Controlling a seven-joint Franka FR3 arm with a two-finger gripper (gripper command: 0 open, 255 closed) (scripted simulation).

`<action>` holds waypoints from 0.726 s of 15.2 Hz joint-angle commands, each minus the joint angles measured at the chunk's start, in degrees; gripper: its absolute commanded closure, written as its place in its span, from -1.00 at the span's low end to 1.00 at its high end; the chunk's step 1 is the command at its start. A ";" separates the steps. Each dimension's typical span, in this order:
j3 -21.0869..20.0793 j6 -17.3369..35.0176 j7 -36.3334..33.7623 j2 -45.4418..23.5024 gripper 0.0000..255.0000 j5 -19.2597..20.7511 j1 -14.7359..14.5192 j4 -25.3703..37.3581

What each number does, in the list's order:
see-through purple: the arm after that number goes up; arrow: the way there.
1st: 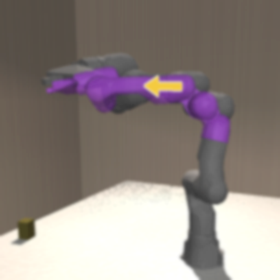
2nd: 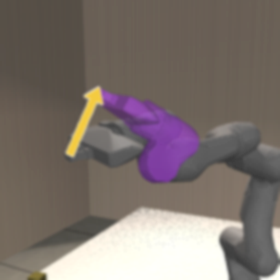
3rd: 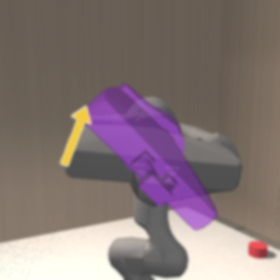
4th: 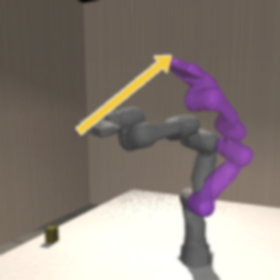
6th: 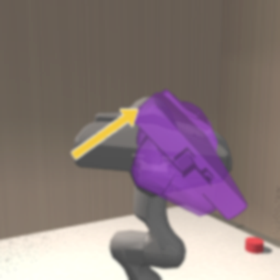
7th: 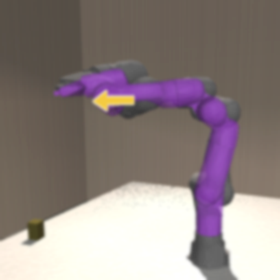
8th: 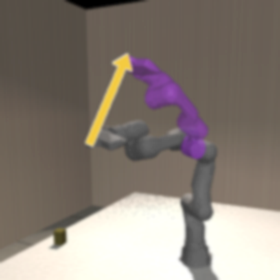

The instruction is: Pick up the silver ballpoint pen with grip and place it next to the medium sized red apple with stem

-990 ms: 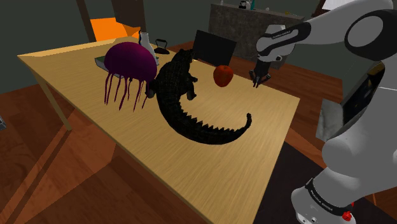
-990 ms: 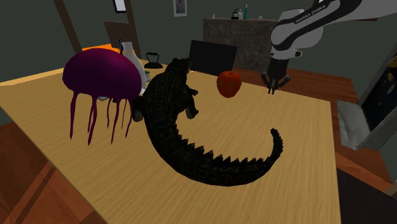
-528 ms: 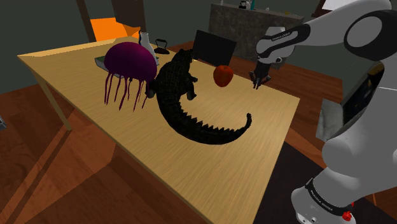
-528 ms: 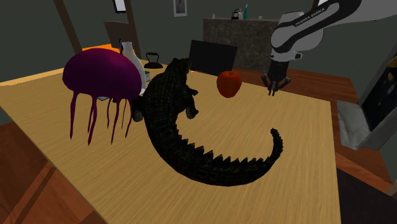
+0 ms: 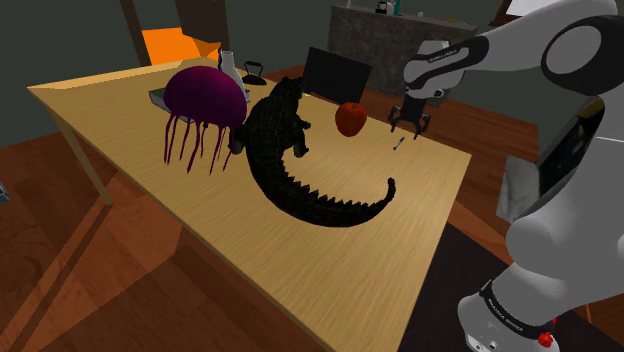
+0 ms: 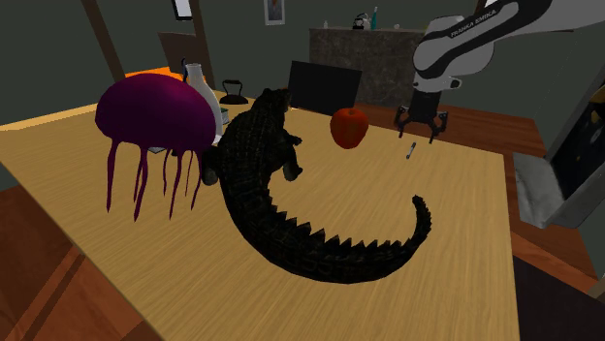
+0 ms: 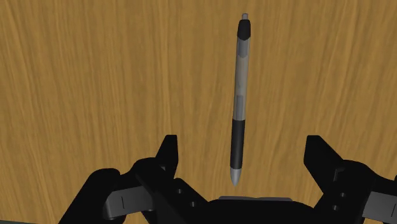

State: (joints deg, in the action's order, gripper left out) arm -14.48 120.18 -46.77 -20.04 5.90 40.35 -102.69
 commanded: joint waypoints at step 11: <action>-0.28 -5.63 0.61 2.18 -1.00 -0.78 0.18 3.53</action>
